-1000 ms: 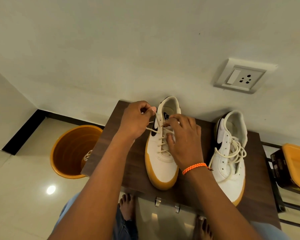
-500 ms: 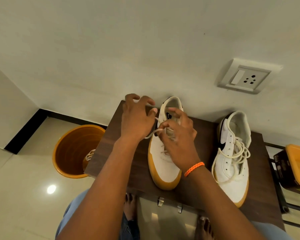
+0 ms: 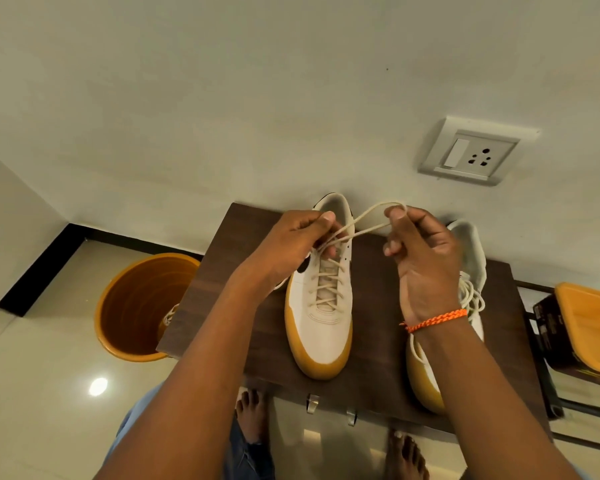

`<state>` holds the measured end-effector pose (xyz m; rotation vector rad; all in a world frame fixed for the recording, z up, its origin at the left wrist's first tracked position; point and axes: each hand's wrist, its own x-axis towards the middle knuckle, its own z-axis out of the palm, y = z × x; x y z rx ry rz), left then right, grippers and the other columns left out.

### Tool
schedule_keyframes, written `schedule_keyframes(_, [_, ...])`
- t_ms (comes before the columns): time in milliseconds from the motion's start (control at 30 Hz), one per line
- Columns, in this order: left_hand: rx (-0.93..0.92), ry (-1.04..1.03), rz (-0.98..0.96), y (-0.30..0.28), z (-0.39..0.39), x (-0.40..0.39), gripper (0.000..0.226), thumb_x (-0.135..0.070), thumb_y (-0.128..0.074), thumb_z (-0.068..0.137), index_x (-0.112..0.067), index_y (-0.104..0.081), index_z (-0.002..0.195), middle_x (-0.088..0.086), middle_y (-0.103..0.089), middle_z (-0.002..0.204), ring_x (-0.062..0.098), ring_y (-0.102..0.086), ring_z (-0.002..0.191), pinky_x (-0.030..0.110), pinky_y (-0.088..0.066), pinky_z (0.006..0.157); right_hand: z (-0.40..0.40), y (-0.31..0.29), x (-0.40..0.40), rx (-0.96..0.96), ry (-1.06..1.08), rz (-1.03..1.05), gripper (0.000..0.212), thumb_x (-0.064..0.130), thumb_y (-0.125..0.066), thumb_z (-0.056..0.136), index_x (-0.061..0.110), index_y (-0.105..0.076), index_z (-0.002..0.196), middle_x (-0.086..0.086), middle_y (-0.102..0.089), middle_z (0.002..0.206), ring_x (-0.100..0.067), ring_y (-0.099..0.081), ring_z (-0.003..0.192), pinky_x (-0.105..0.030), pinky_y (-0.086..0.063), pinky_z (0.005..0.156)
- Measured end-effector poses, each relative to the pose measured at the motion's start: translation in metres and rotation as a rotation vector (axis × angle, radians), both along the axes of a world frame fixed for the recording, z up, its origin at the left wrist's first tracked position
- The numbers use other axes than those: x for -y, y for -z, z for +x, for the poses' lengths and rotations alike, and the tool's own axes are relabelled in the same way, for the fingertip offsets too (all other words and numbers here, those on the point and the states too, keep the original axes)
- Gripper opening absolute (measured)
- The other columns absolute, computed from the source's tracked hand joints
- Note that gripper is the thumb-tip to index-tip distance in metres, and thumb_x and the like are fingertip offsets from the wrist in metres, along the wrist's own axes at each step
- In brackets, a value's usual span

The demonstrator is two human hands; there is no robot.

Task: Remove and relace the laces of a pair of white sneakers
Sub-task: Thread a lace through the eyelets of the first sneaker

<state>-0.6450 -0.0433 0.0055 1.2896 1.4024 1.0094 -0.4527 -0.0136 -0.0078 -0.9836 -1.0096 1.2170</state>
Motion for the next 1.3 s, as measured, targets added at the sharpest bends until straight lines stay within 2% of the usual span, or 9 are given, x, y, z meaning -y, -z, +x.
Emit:
schedule_keyframes(233, [-0.005,-0.108,0.023,-0.002,0.001,-0.001,0.049,-0.038,-0.053,0.110,-0.005,-0.075,0.081,-0.005,-0.068,0.065,0.013,-0.056,0.065,0.017,-0.052,0.072,0.017,0.000,-0.008,-0.034,0.146,-0.078,0.012,0.012,-0.071,0.096,0.004,-0.078,0.102,-0.007,-0.062,0.073,-0.016,-0.048,0.059,-0.028,-0.046,0.060])
schedule_keyframes(400, [0.222,-0.298,0.020,-0.006,-0.004,-0.001,0.058,-0.042,-0.057,0.107,-0.005,-0.066,0.063,0.013,-0.064,0.066,0.030,-0.065,0.076,0.046,-0.055,0.097,0.012,0.011,-0.008,0.099,0.146,-0.124,0.006,0.012,-0.074,0.093,0.009,-0.079,0.092,-0.004,-0.069,0.073,-0.012,-0.056,0.057,-0.026,-0.050,0.056])
schedule_keyframes(533, [0.453,-0.529,-0.031,-0.006,-0.013,-0.006,0.049,-0.034,-0.064,0.104,-0.011,-0.061,0.061,0.007,-0.059,0.062,0.023,-0.060,0.061,0.046,-0.059,0.087,0.011,0.016,-0.008,0.138,0.174,-0.132,0.007,0.011,-0.073,0.094,0.007,-0.079,0.094,-0.004,-0.070,0.073,-0.012,-0.061,0.059,-0.026,-0.056,0.058])
schedule_keyframes(600, [0.310,-0.691,-0.096,0.000,-0.017,-0.007,0.044,-0.032,-0.065,0.102,-0.011,-0.063,0.064,0.003,-0.062,0.060,0.021,-0.061,0.059,0.042,-0.059,0.080,0.010,0.019,-0.008,0.179,0.178,-0.126,0.010,0.008,-0.069,0.097,0.004,-0.078,0.097,-0.006,-0.072,0.074,-0.013,-0.065,0.061,-0.025,-0.057,0.059])
schedule_keyframes(700, [-0.387,-0.808,-0.121,0.015,-0.020,-0.002,0.032,-0.034,-0.064,0.099,-0.017,-0.072,0.074,-0.003,-0.069,0.070,0.022,-0.068,0.071,0.032,-0.052,0.064,0.005,0.025,-0.009,0.316,0.077,-0.075,0.022,0.002,-0.055,0.104,0.007,-0.075,0.098,-0.007,-0.074,0.077,-0.018,-0.072,0.067,-0.026,-0.057,0.061])
schedule_keyframes(800, [-0.702,-0.735,0.164,0.017,-0.014,-0.001,0.016,-0.030,-0.061,0.100,-0.024,-0.071,0.088,-0.009,-0.068,0.085,0.011,-0.064,0.078,0.024,-0.043,0.060,-0.003,0.027,-0.007,0.471,-0.135,0.031,0.031,0.001,-0.045,0.108,0.011,-0.075,0.105,-0.008,-0.076,0.087,-0.021,-0.075,0.079,-0.031,-0.058,0.070])
schedule_keyframes(900, [-0.461,-0.381,0.356,0.019,-0.004,-0.010,0.018,-0.020,-0.059,0.103,-0.025,-0.075,0.098,-0.015,-0.073,0.095,0.003,-0.067,0.089,0.022,-0.054,0.079,-0.011,0.024,0.002,0.558,-0.254,0.108,0.025,0.000,-0.048,0.106,0.008,-0.072,0.112,-0.006,-0.078,0.091,-0.019,-0.076,0.083,-0.033,-0.062,0.075])
schedule_keyframes(1033, [-0.217,-0.031,0.183,0.027,0.009,-0.013,0.019,-0.020,-0.063,0.104,-0.022,-0.081,0.106,-0.011,-0.078,0.096,0.003,-0.071,0.088,0.031,-0.058,0.082,-0.014,0.020,0.008,0.578,-0.238,0.137,0.014,0.000,-0.056,0.102,0.011,-0.063,0.108,-0.001,-0.077,0.086,-0.017,-0.075,0.075,-0.032,-0.062,0.071])
schedule_keyframes(1300, [-0.206,-0.087,0.080,0.031,0.004,-0.014,0.005,-0.024,-0.079,0.094,-0.024,-0.084,0.091,-0.015,-0.077,0.084,-0.006,-0.065,0.074,0.020,-0.046,0.073,-0.011,0.017,0.007,0.599,-0.200,0.104,0.012,0.000,-0.058,0.100,0.010,-0.062,0.104,-0.003,-0.076,0.086,-0.014,-0.072,0.072,-0.025,-0.058,0.067])
